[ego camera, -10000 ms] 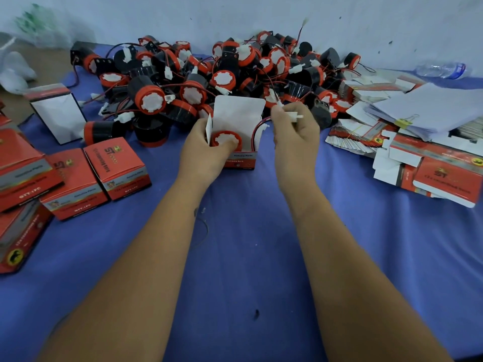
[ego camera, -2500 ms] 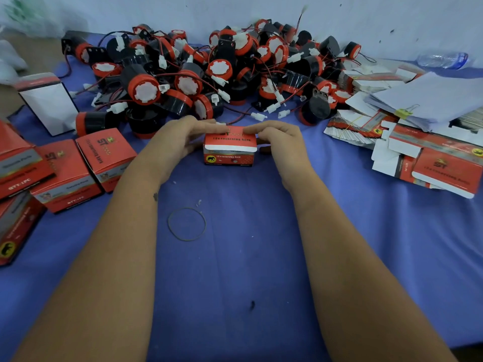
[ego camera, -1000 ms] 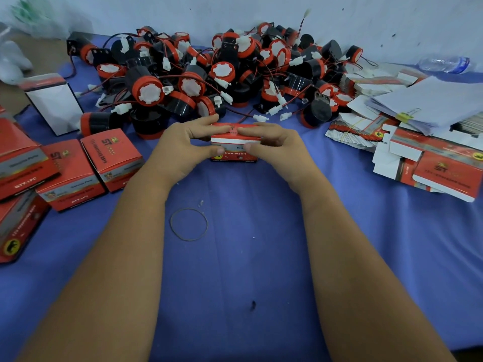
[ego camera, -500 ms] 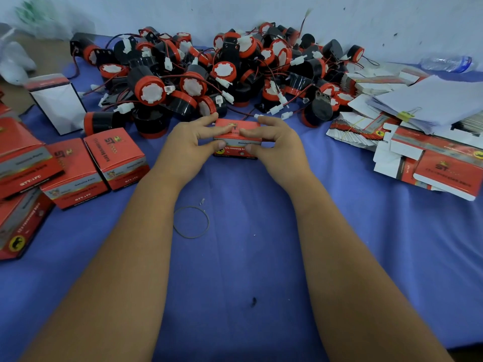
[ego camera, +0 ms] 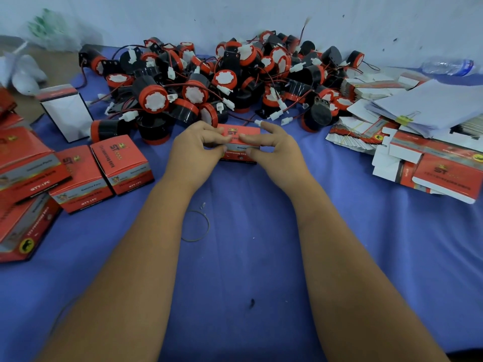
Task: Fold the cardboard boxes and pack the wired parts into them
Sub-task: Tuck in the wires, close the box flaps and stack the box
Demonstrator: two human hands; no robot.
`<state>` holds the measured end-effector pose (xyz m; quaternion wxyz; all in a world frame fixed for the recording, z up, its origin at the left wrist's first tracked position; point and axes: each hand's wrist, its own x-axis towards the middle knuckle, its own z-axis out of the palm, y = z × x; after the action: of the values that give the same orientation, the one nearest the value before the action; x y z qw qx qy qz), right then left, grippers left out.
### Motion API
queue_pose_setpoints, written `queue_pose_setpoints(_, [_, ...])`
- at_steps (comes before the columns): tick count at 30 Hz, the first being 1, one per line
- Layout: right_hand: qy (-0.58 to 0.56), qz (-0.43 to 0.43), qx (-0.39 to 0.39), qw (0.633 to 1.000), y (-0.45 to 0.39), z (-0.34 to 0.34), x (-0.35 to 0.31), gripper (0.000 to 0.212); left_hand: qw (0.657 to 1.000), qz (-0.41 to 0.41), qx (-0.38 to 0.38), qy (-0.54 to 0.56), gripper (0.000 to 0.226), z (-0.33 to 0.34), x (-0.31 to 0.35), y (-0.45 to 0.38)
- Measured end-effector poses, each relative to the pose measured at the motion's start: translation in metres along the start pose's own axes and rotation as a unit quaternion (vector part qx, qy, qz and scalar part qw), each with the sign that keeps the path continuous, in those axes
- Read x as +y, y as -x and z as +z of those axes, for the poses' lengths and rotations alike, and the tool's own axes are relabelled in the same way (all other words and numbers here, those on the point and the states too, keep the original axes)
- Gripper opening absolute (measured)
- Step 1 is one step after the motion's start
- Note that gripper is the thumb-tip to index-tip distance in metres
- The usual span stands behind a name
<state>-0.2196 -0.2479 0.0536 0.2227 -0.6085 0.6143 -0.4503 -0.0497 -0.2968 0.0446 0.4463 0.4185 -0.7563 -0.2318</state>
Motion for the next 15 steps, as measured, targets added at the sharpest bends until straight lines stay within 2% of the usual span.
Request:
queue_pose_setpoints(4, [-0.005,-0.001,0.004,1.0,0.004,0.001,-0.004,0.032,0.998,-0.028,-0.013,0.054,0.023,-0.003,0.0,0.003])
queue_pose_setpoints(6, [0.024,-0.001,-0.007,1.0,0.004,0.002,-0.005,0.042,0.983,-0.099,-0.014,0.154,0.021,-0.007,0.001,0.002])
queue_pose_setpoints(8, [0.037,0.011,-0.014,0.999,0.003,0.006,-0.006,0.053,0.954,-0.173,0.017,0.244,0.024,-0.009,-0.001,-0.002])
queue_pose_setpoints(11, [0.028,0.005,0.079,0.996,0.003,0.019,-0.018,0.051,0.922,-0.229,0.095,0.298,0.032,-0.01,-0.001,-0.007])
queue_pose_setpoints(13, [-0.024,-0.013,0.163,0.986,0.002,0.029,-0.035,0.047,0.903,-0.253,0.132,0.322,0.036,-0.01,-0.003,-0.008])
queue_pose_setpoints(15, [-0.078,-0.046,0.204,0.975,0.003,0.042,-0.055,0.046,0.874,-0.272,0.146,0.375,0.034,-0.009,-0.002,-0.009])
